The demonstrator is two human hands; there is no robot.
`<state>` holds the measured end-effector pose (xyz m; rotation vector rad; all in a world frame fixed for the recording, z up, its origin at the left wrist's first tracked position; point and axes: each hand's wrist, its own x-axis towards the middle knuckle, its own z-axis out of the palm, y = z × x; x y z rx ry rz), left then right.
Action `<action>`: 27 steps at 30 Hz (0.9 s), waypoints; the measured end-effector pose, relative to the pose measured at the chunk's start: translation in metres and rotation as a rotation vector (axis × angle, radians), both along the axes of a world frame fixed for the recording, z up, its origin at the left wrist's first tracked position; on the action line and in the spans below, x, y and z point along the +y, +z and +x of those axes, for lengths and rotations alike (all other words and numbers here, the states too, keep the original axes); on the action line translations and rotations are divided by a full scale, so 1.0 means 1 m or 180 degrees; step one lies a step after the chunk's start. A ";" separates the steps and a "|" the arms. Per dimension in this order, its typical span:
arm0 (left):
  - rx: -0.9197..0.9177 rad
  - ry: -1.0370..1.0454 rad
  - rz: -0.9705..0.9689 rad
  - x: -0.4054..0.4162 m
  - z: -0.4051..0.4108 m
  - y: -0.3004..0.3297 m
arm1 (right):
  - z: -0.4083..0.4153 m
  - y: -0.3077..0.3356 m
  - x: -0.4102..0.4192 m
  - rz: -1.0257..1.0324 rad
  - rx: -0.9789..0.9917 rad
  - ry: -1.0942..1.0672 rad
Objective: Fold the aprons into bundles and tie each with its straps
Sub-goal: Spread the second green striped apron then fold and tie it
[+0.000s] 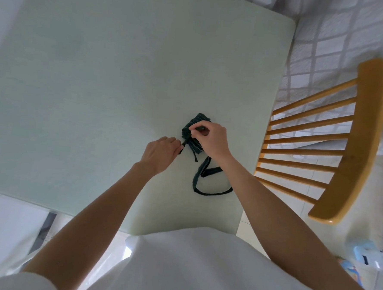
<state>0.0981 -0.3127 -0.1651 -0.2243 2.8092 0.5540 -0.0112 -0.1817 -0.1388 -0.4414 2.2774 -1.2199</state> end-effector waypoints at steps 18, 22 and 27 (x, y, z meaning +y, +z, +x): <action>-0.0127 0.0123 -0.0218 -0.012 0.014 -0.006 | 0.021 0.013 -0.004 -0.0771 -0.1209 -0.2099; 0.0072 0.0768 0.0297 -0.015 0.024 0.003 | 0.033 0.021 0.023 -0.0055 -0.0362 -0.1704; 0.1051 -0.1167 0.0712 0.009 0.041 0.013 | 0.091 -0.005 0.074 0.1130 0.0637 -0.0749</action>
